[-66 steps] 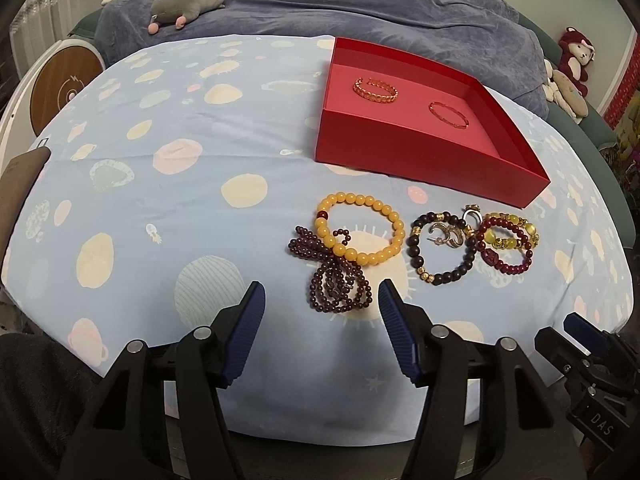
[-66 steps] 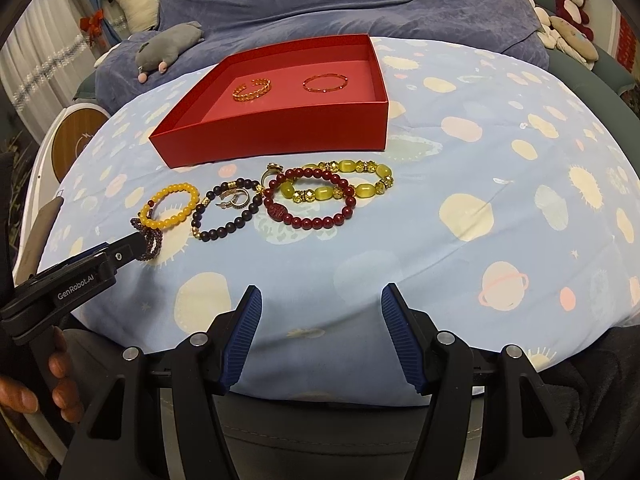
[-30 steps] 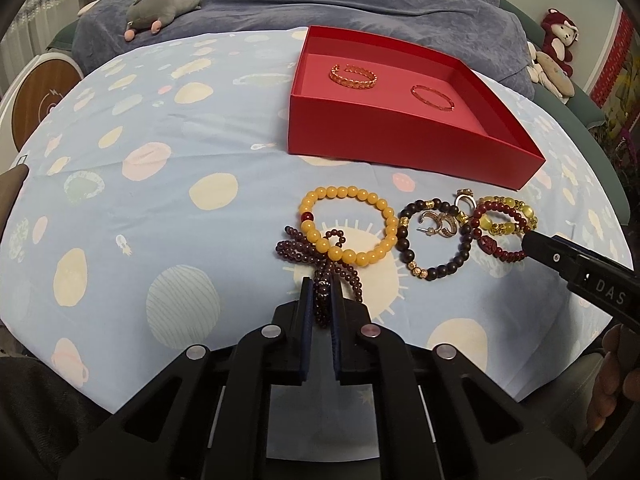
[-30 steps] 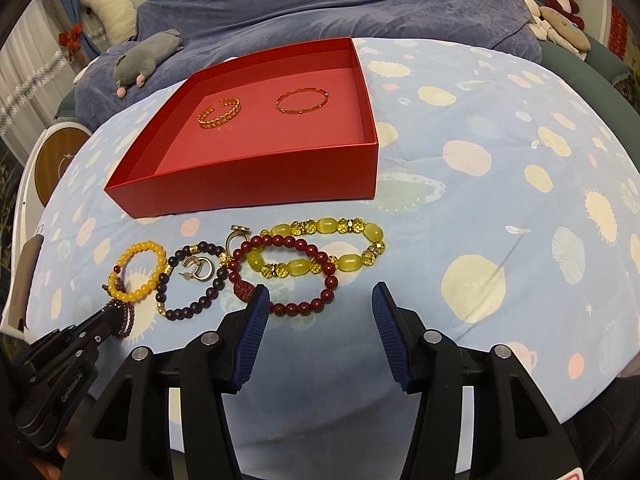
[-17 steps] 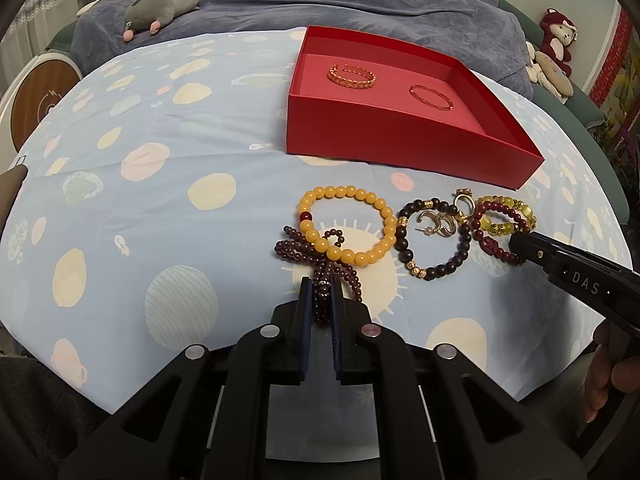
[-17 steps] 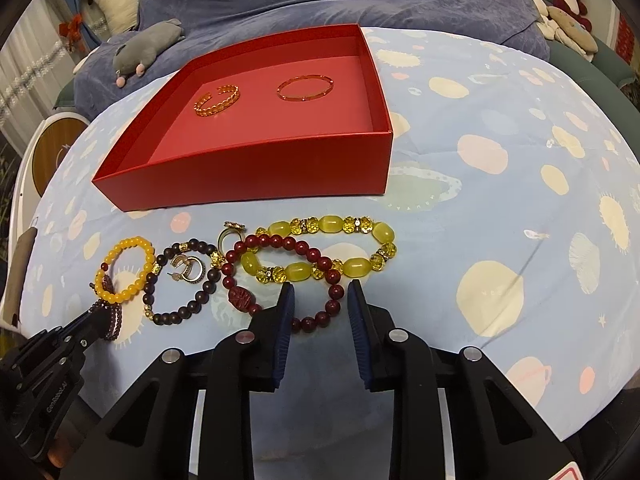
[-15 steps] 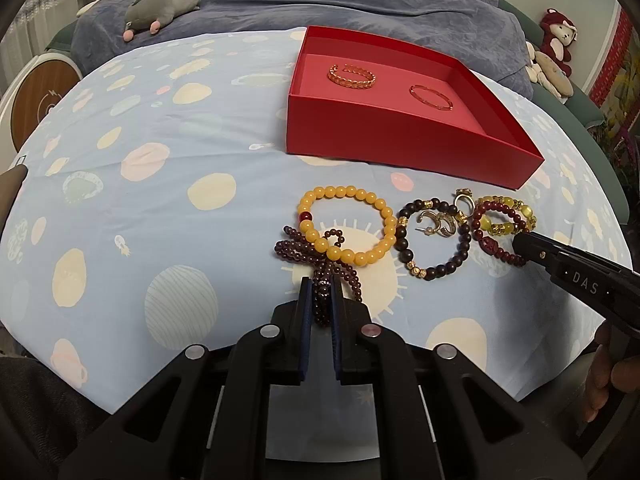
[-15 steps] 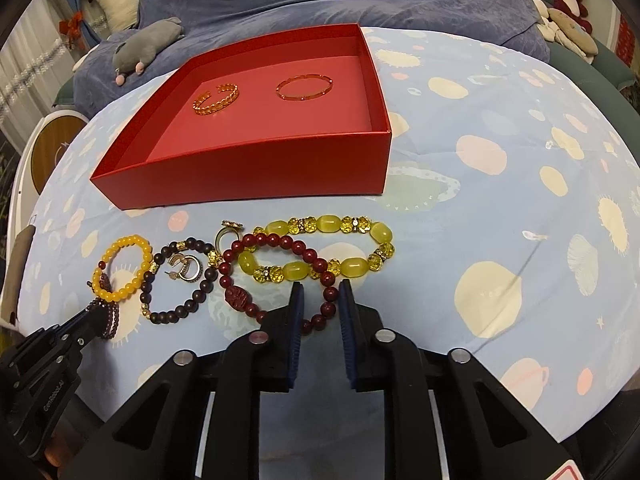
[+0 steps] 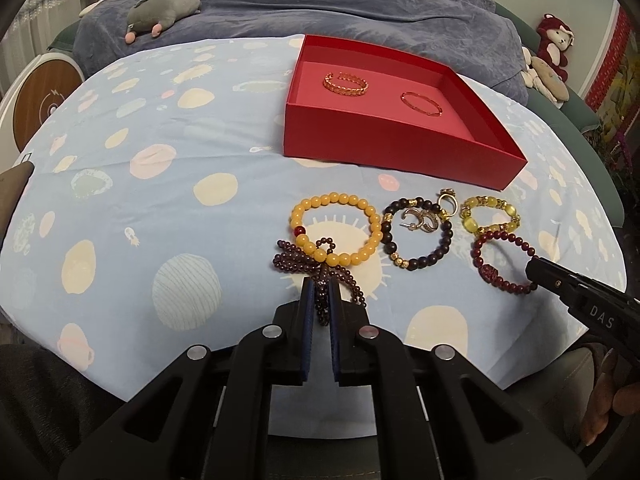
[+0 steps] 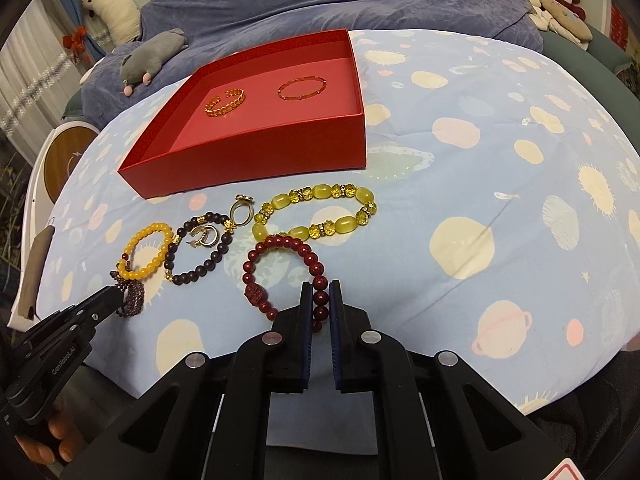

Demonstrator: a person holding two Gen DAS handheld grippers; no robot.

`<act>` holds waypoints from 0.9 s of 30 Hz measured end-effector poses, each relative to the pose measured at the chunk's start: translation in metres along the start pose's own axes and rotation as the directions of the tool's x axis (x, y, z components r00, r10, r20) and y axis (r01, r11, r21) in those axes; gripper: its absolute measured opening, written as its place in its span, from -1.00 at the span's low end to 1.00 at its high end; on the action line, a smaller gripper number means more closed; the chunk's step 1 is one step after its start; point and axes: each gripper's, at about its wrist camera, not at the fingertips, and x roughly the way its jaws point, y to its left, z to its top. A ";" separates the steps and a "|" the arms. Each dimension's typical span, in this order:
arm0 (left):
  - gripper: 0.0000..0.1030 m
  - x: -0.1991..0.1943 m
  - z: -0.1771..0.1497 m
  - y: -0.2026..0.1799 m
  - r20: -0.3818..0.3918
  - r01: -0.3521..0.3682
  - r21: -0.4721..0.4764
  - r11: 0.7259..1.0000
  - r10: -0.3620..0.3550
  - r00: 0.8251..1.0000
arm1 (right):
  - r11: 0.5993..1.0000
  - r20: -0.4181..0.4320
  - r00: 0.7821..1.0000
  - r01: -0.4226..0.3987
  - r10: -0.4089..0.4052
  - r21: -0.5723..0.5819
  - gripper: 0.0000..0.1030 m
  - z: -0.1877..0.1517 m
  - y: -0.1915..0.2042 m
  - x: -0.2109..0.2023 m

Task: Organize jewelry
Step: 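Lift both held bead bracelets and carry them into the red box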

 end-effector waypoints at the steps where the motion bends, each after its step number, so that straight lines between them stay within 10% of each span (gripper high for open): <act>1: -0.87 -0.002 0.000 -0.001 0.003 0.003 0.002 1.000 -0.003 1.000 | 1.000 0.004 1.000 -0.005 0.005 -0.002 -0.85 -0.001 0.001 -0.004; 13: -0.93 -0.019 -0.001 0.003 0.012 0.049 -0.031 0.998 -0.049 0.999 | 0.999 0.026 0.999 -0.037 0.038 -0.018 -0.85 -0.012 0.004 -0.023; 19: -0.29 -0.008 0.004 0.002 0.005 0.038 -0.053 0.998 -0.037 0.999 | 0.999 0.026 0.999 -0.042 0.042 -0.008 -0.85 -0.012 0.003 -0.022; 25: -0.34 0.018 0.006 -0.002 -0.065 0.000 -0.033 0.999 -0.002 0.998 | 0.999 0.014 0.999 -0.041 0.041 -0.004 -0.85 -0.013 0.003 -0.019; 27: -0.65 0.019 0.006 -0.003 -0.055 -0.010 -0.017 1.000 0.009 0.998 | 0.999 0.010 0.999 -0.040 0.040 -0.004 -0.85 -0.013 0.003 -0.018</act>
